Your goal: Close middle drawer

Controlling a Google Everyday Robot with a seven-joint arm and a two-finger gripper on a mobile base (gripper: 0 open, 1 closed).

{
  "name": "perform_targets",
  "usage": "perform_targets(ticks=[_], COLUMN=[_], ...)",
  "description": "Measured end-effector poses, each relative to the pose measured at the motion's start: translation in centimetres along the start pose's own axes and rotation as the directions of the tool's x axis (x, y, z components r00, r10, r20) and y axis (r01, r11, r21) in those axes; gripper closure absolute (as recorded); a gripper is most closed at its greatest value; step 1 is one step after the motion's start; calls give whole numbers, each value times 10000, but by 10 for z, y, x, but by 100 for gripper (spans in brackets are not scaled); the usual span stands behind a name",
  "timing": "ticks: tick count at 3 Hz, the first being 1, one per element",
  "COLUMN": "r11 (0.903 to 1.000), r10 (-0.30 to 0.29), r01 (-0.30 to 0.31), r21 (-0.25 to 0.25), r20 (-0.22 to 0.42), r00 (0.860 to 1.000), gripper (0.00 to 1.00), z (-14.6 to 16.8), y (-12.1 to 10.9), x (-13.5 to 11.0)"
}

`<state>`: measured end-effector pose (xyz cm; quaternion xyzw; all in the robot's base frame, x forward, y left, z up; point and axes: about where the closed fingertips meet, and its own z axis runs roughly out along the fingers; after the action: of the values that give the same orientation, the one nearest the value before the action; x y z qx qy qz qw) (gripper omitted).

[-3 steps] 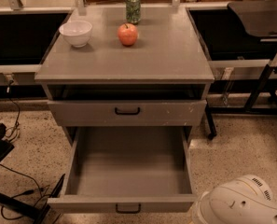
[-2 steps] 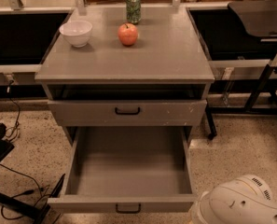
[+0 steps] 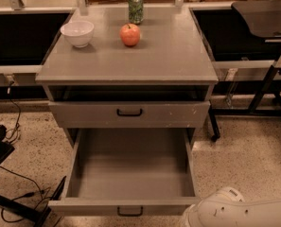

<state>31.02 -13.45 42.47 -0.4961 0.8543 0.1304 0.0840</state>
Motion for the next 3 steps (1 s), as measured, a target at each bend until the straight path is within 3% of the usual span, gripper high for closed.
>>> perform_targets(ticks=[1,2,3], r11=[9991,9977,9949], r10=[398,143,-112], r01=[-406,-262,-135], r21=[82,627,1002], r20=[739,1820,2415], r00=[9965,9832,9703], gripper=[100,100,100], z=[44,66,73], y=[-10,-43,-65], x=[6,-5,-15])
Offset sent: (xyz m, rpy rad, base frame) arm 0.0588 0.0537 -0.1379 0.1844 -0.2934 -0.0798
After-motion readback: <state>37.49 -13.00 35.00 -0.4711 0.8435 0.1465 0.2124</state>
